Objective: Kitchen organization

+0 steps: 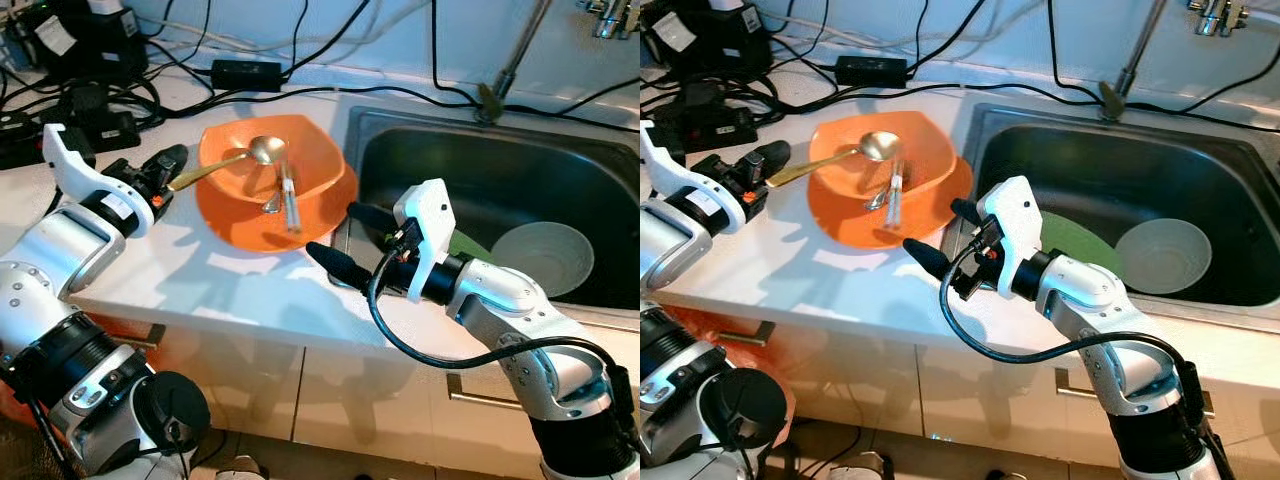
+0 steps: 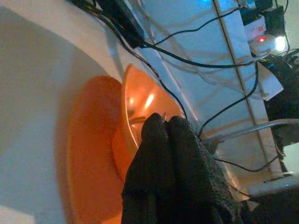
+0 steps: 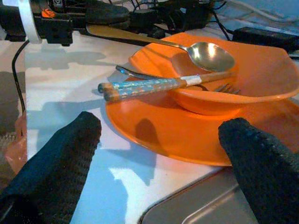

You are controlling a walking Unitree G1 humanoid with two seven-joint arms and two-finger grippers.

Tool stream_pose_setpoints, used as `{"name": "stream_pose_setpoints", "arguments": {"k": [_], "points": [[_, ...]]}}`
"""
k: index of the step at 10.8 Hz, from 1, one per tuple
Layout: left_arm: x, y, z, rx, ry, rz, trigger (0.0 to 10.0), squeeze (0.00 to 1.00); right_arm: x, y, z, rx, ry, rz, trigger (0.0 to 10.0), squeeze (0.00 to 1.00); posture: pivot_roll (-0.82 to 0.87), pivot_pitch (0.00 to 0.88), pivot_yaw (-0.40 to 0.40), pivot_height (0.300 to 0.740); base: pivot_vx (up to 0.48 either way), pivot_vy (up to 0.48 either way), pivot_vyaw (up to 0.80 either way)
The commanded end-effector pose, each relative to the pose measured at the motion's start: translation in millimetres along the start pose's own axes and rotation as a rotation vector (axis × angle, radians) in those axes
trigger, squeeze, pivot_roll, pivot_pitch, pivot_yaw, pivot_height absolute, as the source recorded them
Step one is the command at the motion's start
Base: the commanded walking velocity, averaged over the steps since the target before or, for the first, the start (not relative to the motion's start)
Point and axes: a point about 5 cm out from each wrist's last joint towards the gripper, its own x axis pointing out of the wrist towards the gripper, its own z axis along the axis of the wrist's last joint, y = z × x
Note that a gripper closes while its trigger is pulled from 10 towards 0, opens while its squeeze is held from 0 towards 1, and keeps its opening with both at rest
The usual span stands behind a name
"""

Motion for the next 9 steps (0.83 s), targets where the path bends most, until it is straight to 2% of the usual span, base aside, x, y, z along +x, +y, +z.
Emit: {"name": "stream_pose_setpoints", "arguments": {"k": [1,6,8,9], "points": [[2.5,-0.3,1,0.027,0.002,0.025,0.0,0.0,0.0,-1.6,4,-0.022,-0.011,-0.002,10.0,0.0,0.19,0.068,-0.041,0.74,0.0,0.0,0.0],[3.8,-7.7,28,0.117,-0.116,0.021,0.0,0.0,0.3,-2.2,4,-0.024,-0.015,-0.008,10.0,0.0,0.19,0.065,-0.036,0.74,0.0,0.0,0.0],[6.1,-19.1,33,0.123,-0.151,-0.054,0.0,0.0,-0.1,-3.2,4,-0.024,-0.017,-0.012,10.0,0.0,0.19,0.063,-0.037,0.74,0.0,0.0,0.0],[10.8,-33.2,30,0.116,-0.148,-0.147,0.0,0.0,-0.5,-4.6,5,-0.027,-0.018,-0.015,10.0,0.0,0.19,0.063,-0.037,0.74,0.0,0.0,0.0]]}}
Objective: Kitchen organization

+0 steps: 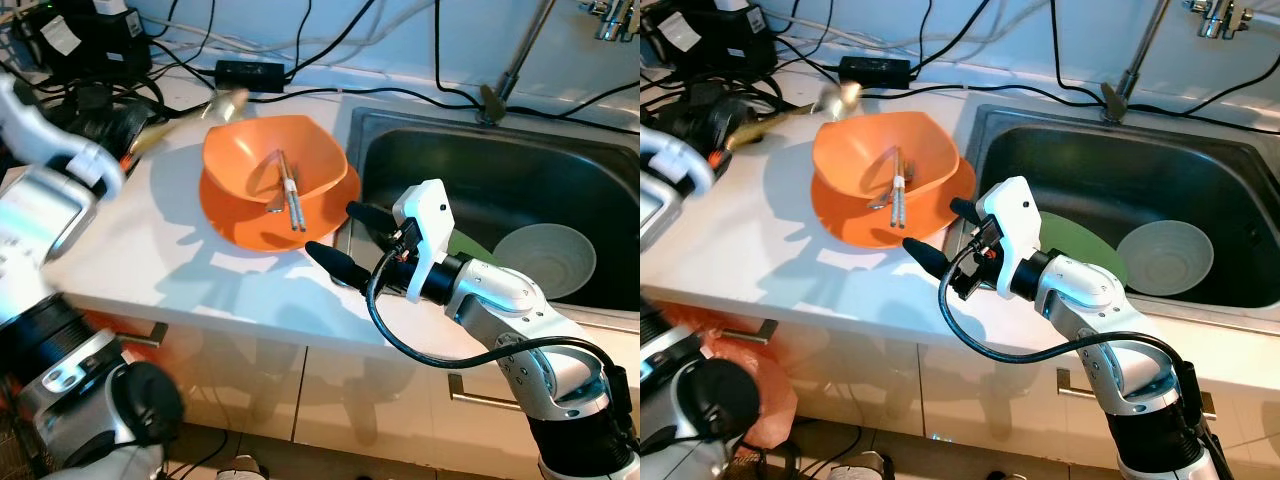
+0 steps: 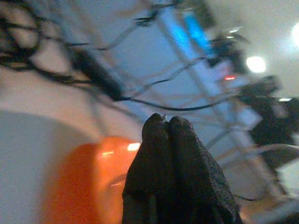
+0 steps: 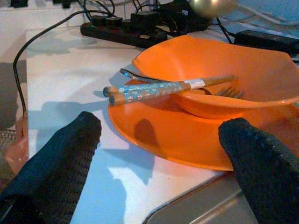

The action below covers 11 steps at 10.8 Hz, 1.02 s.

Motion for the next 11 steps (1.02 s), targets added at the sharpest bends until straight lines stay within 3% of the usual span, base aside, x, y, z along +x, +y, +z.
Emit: {"name": "stream_pose_setpoints", "arguments": {"k": [1,4,5,6,8,11], "points": [[8.3,-17.8,-4,0.008,0.018,-0.093,0.0,0.0,-1.4,-5.6,8,-0.003,-0.033,-0.019,10.0,0.0,0.18,0.061,-0.037,0.74,0.0,0.0,0.0],[28.1,-53.3,-33,-0.081,0.078,-0.295,0.0,0.0,1.4,-13.2,18,0.064,-0.123,-0.092,10.0,0.0,0.15,0.057,-0.03,0.74,0.0,0.0,0.0],[36.0,-66.9,-55,-0.134,0.128,-0.384,0.0,0.0,2.4,-26.1,26,0.156,-0.203,-0.202,10.0,0.0,0.14,0.055,-0.025,0.74,0.0,0.0,0.0],[40.5,-69.9,-73,-0.167,0.162,-0.406,0.0,0.0,3.5,-32.9,29,0.232,-0.236,-0.248,10.0,0.0,0.13,0.054,-0.022,0.74,0.0,0.0,0.0],[45.3,-81.2,-123,-0.31,0.272,-0.463,0.0,0.0,7.2,-42.9,37,0.484,-0.368,-0.308,10.0,0.0,0.11,0.055,-0.021,0.74,0.0,0.0,0.0],[43.6,-76.0,-142,-0.378,0.296,-0.452,0.0,0.0,9.0,-43.8,47,0.637,-0.463,-0.301,10.0,0.0,0.1,0.071,-0.026,0.74,0.0,0.0,0.0]]}}
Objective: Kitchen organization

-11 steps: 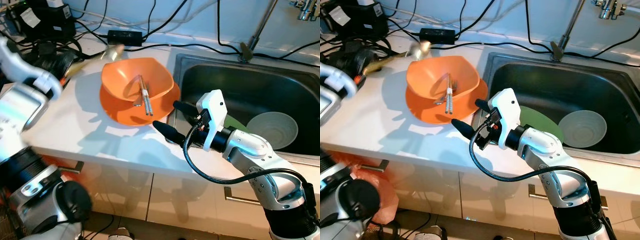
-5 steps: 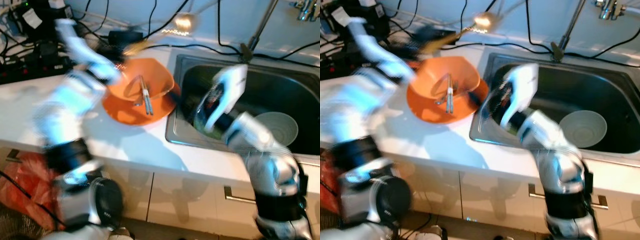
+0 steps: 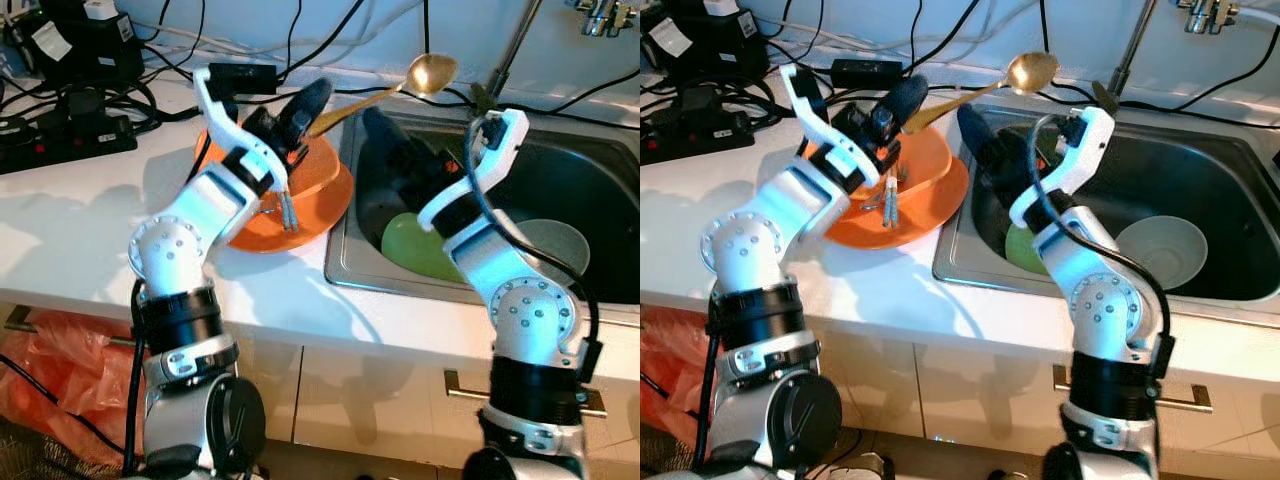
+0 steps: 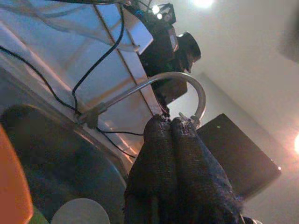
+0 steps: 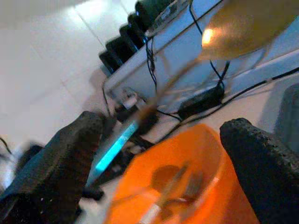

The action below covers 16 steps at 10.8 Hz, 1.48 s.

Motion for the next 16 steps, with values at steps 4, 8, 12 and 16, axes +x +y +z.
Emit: {"name": "stream_pose_setpoints", "arguments": {"k": [4,8,12,16], "points": [[5.7,-1.0,-41,-0.139,0.065,-0.062,0.0,0.0,11.3,7.9,11,0.088,-0.047,0.023,10.0,0.0,0.09,0.08,-0.043,0.74,0.0,0.0,0.0],[6.7,-4.5,-46,-0.154,0.065,-0.08,0.0,0.0,18.3,7.7,4,0.153,-0.026,0.001,0.0,0.0,0.09,0.081,-0.056,0.74,0.0,0.0,0.0],[7.7,-5.9,-50,-0.164,0.072,-0.088,0.0,0.0,20.8,-1.2,0,0.219,-0.023,-0.054,0.0,0.0,0.09,0.08,-0.063,0.74,0.0,0.0,0.0],[7.2,-6.8,-53,-0.174,0.078,-0.096,0.0,0.0,25.2,-3.9,-6,0.291,0.005,-0.061,0.0,0.0,0.09,0.076,-0.07,0.74,0.0,0.0,0.0]]}}
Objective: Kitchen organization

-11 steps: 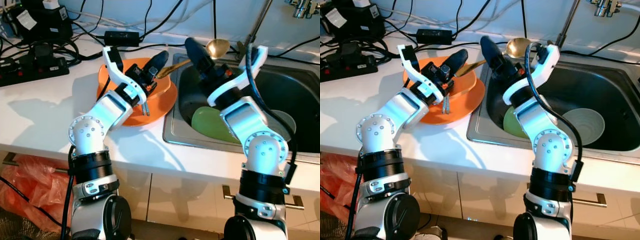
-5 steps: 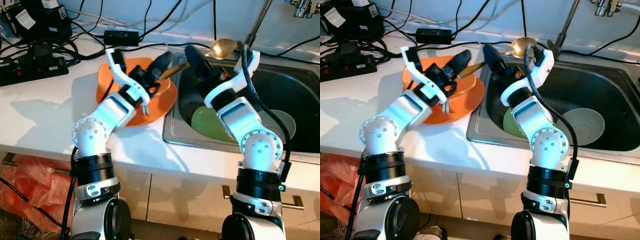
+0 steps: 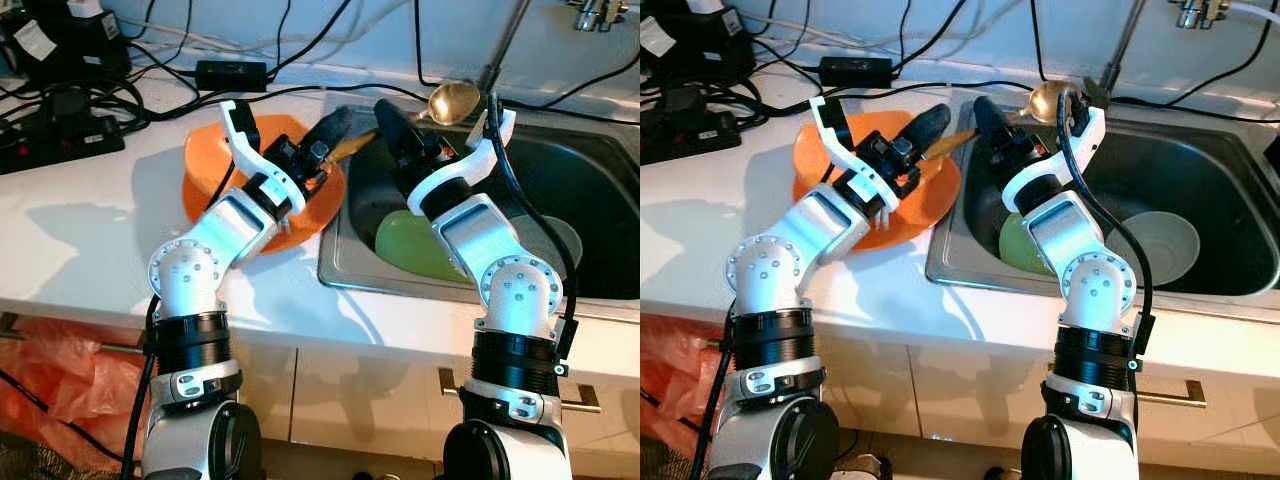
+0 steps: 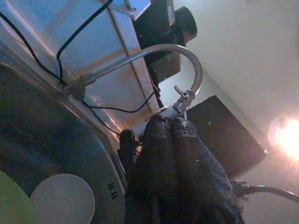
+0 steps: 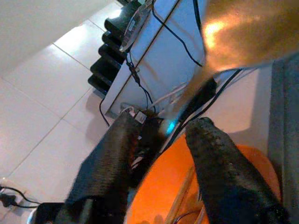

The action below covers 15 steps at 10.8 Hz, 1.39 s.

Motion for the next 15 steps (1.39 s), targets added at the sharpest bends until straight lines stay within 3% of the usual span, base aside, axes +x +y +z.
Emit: {"name": "stream_pose_setpoints", "arguments": {"k": [1,5,6,7,8,9,10,11,13,15], "points": [[9.5,-7.6,-27,-0.116,0.024,-0.067,0.0,0.0,5.2,4.9,-1,0.021,0.006,0.01,0.0,0.0,0.09,0.076,-0.07,0.74,0.0,0.0,0.0],[9.1,-3.0,-34,-0.136,0.075,-0.042,0.0,0.0,7.4,1.1,2,0.026,-0.007,-0.018,0.0,0.0,0.09,0.071,-0.076,0.74,0.0,0.0,0.0],[9.6,-0.3,-35,-0.11,0.082,-0.015,1.1,0.0,7.3,1.1,3,0.02,-0.008,-0.016,0.0,0.0,0.08,0.069,-0.077,0.74,0.0,0.0,0.0],[9.8,2.6,-34,-0.087,0.081,0.01,10.0,0.0,7.3,1.1,4,0.017,-0.009,-0.016,0.0,0.0,0.08,0.069,-0.077,0.74,0.0,0.0,0.0],[10.0,5.3,-33,-0.068,0.078,0.031,10.0,0.0,7.6,0.7,4,0.017,-0.012,-0.02,0.0,0.0,0.08,0.068,-0.077,0.74,0.0,0.0,0.0],[9.4,9.0,-32,-0.061,0.066,0.056,10.0,0.67,7.7,-0.4,7,0.009,-0.025,-0.033,0.0,0.0,0.08,0.066,-0.077,0.74,0.0,0.0,0.0],[9.1,12.6,-28,-0.055,0.046,0.081,10.0,0.68,8.1,-2.2,10,-0.004,-0.037,-0.049,0.0,0.0,0.08,0.066,-0.078,0.74,0.0,0.0,0.0],[9.1,14.1,-27,-0.047,0.037,0.092,10.0,1.0,8.5,-3.5,11,-0.007,-0.041,-0.059,0.0,0.0,0.08,0.065,-0.078,0.74,0.0,0.0,0.0],[9.5,16.6,-24,-0.019,0.013,0.12,10.0,1.0,8.7,-9.9,15,-0.01,-0.058,-0.102,0.0,0.0,0.09,0.065,-0.08,0.74,0.0,0.0,0.0],[9.6,16.4,-23,0.11,0.036,0.157,10.0,1.0,8.2,-16.4,22,-0.038,-0.086,-0.145,0.0,0.0,0.09,0.065,-0.082,0.74,0.0,0.0,0.0]]}}
